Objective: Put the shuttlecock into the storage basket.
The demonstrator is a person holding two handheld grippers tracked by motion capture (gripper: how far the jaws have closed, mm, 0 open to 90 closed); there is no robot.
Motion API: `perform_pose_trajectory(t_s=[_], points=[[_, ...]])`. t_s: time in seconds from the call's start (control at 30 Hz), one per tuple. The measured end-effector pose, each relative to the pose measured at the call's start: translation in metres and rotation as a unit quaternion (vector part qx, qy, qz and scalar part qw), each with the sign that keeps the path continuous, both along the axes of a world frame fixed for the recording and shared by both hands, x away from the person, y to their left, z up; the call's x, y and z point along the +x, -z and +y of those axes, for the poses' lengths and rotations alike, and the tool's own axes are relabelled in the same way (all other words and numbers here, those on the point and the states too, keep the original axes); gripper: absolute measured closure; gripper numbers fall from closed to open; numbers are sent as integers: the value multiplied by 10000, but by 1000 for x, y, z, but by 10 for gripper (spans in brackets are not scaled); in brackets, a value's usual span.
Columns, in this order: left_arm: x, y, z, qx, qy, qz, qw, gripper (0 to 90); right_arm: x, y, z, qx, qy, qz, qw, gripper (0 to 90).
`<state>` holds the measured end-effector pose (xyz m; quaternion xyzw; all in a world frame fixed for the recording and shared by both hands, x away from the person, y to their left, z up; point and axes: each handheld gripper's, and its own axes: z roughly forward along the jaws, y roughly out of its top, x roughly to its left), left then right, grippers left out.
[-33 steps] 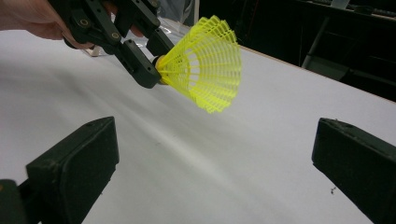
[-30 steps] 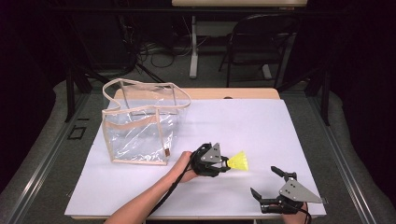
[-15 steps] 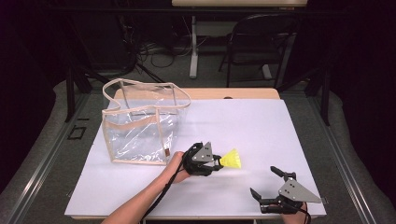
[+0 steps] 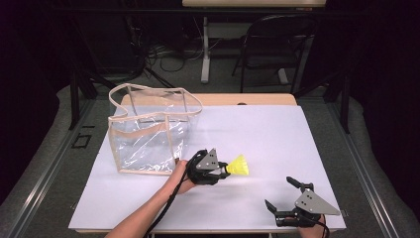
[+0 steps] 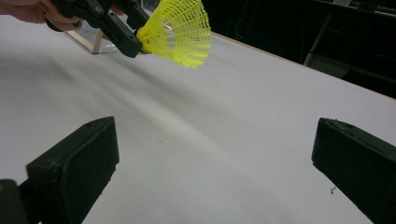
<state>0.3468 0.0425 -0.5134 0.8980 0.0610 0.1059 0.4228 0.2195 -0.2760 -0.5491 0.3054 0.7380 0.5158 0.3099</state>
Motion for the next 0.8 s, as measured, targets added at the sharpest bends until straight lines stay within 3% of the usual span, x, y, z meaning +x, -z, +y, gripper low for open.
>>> perform_pose_trajectory(t_s=[0.8], points=[[12,-4,28,-158,-572,45,9982,650,0,0,0,-19,7,16,10000,3]])
